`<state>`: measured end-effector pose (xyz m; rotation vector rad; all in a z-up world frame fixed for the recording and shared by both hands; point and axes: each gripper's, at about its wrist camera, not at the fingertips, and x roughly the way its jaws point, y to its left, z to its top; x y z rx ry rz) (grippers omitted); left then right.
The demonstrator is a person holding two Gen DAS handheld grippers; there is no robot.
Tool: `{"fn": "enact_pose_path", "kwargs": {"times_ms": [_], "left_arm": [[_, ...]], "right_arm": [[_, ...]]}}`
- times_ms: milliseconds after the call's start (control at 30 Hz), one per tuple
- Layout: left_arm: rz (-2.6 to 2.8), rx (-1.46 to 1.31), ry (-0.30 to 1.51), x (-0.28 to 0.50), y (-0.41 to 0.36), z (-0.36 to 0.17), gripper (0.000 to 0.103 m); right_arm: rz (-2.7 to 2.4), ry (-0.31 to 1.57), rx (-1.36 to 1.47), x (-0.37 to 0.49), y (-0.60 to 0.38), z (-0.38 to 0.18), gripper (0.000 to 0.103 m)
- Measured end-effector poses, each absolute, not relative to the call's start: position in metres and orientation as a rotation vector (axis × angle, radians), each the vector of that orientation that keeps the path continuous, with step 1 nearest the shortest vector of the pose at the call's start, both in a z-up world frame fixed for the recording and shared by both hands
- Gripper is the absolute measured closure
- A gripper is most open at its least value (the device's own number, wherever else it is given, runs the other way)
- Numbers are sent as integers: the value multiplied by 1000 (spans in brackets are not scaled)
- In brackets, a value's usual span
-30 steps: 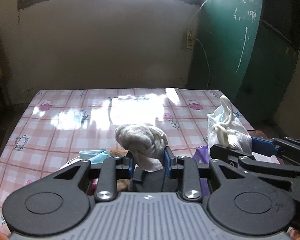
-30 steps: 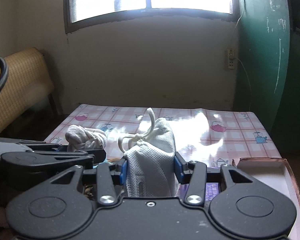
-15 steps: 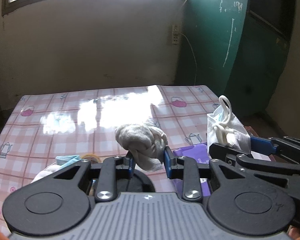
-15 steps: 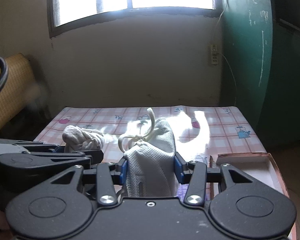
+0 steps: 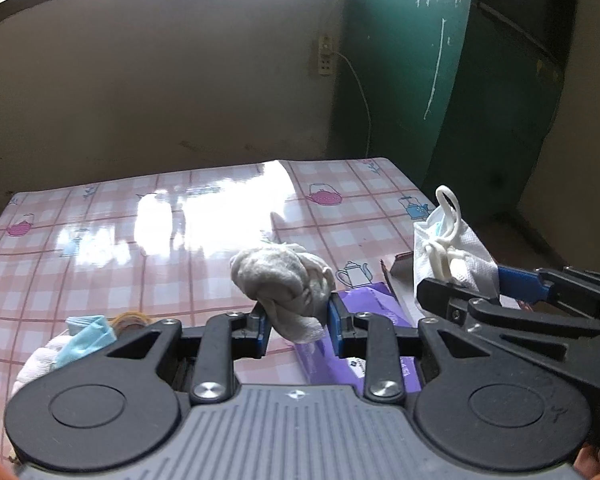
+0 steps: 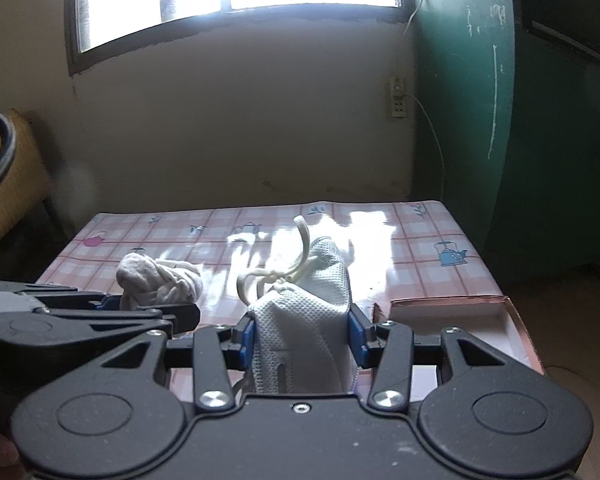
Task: Organize soft objects
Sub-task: 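Carry white cloth in left tool and mask in right tool to cardboard box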
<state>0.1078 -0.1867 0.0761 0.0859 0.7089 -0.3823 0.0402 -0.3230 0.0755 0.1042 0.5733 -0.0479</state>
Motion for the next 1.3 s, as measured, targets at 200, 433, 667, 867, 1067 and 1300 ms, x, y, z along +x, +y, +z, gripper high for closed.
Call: {"fn": "enact_pose_path", "kwargs": {"times_ms": [200, 433, 667, 867, 1067, 1300], "left_arm": [[-398, 97, 718, 113, -203, 71, 72], [-424, 102, 735, 119, -222, 63, 72], [-452, 109, 752, 126, -236, 55, 72], [-478, 106, 770, 134, -245, 48, 72], [-502, 79, 797, 143, -247, 41, 72], [-559, 60, 806, 147, -259, 38, 72]], "right_arm": [[-81, 585, 108, 45, -339, 72, 49], [-113, 610, 113, 50, -359, 65, 49], [-132, 637, 123, 62, -375, 58, 48], [-143, 666, 121, 76, -385, 52, 48], [-156, 691, 120, 88, -394, 50, 48], [-175, 704, 134, 86, -411, 48, 48]]}}
